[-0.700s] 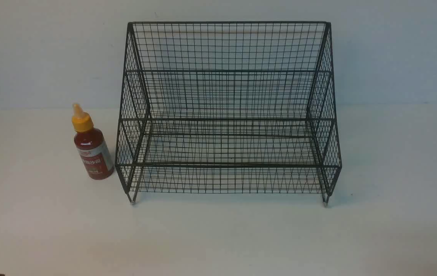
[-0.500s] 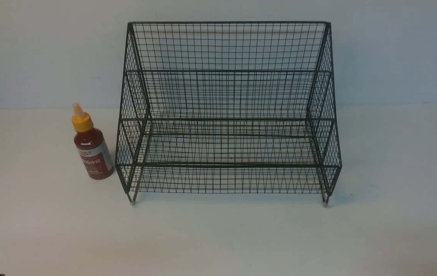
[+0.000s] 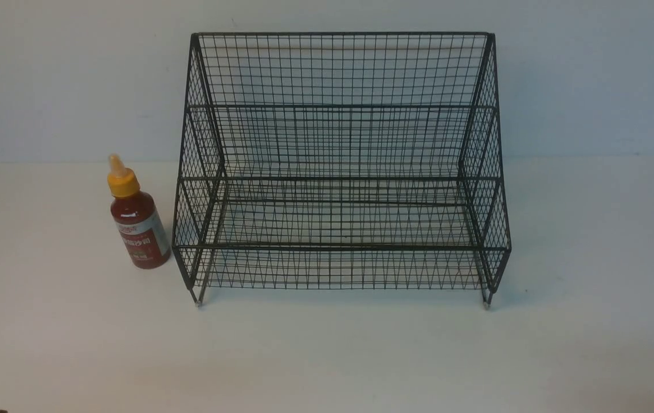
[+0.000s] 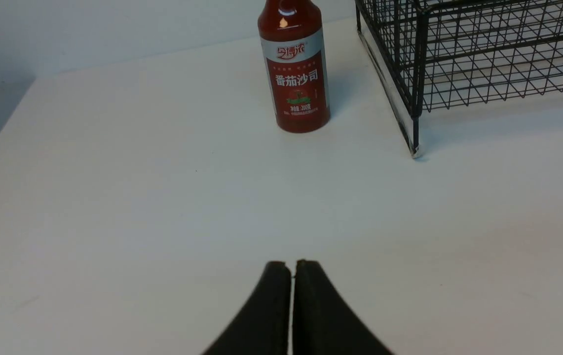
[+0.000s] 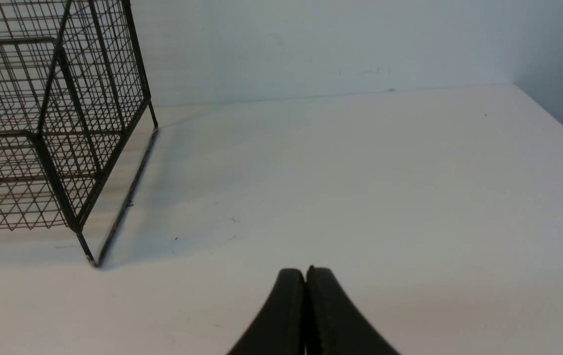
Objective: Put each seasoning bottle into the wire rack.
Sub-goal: Use the left arm to grab the condiment bottle closest to it
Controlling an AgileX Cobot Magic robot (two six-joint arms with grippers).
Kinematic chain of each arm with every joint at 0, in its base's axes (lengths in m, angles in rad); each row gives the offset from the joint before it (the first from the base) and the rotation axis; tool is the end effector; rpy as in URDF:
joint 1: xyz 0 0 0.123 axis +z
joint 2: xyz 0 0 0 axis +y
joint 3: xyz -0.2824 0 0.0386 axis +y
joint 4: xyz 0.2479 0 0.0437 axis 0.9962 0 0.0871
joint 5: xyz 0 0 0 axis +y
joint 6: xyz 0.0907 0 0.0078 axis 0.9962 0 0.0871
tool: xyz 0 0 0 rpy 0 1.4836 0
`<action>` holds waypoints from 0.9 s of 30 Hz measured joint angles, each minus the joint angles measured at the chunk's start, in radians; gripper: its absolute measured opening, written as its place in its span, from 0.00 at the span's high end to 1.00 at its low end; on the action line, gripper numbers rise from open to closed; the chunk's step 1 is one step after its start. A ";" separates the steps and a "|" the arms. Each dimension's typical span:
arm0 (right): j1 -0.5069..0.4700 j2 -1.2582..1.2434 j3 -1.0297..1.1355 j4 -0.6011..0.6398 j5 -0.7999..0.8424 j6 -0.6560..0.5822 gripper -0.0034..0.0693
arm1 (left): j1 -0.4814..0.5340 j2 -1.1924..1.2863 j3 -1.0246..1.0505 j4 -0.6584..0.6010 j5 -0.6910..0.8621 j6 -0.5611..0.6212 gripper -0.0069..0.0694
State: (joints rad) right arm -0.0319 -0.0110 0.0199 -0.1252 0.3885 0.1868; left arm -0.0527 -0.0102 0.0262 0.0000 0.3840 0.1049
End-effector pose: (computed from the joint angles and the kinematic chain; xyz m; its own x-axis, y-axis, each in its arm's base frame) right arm 0.0519 -0.0060 0.1723 -0.2963 0.0802 -0.9517 0.0981 0.9938 0.0532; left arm 0.0523 -0.0028 0.1703 -0.3001 0.1207 -0.9462 0.0846 0.9914 0.0996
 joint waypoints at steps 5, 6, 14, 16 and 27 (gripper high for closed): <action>0.000 0.000 0.000 0.000 0.000 0.000 0.97 | 0.000 0.000 0.000 0.000 0.000 0.000 0.92; 0.000 0.000 0.000 0.000 0.000 0.000 0.97 | 0.000 0.000 0.000 0.000 0.000 0.000 0.92; 0.000 0.000 0.000 0.000 0.000 0.000 0.97 | 0.000 0.000 0.003 -0.140 -0.152 -0.032 0.92; 0.000 0.000 0.000 0.000 0.000 0.000 0.97 | 0.000 0.000 0.003 -0.218 -0.253 -0.044 0.92; 0.000 0.000 0.000 0.000 0.000 0.000 0.97 | 0.000 0.167 -0.002 -0.245 -0.812 -0.044 0.92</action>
State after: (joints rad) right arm -0.0319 -0.0110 0.0199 -0.1252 0.3885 0.1868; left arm -0.0527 0.1569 0.0240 -0.2450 -0.4281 0.0613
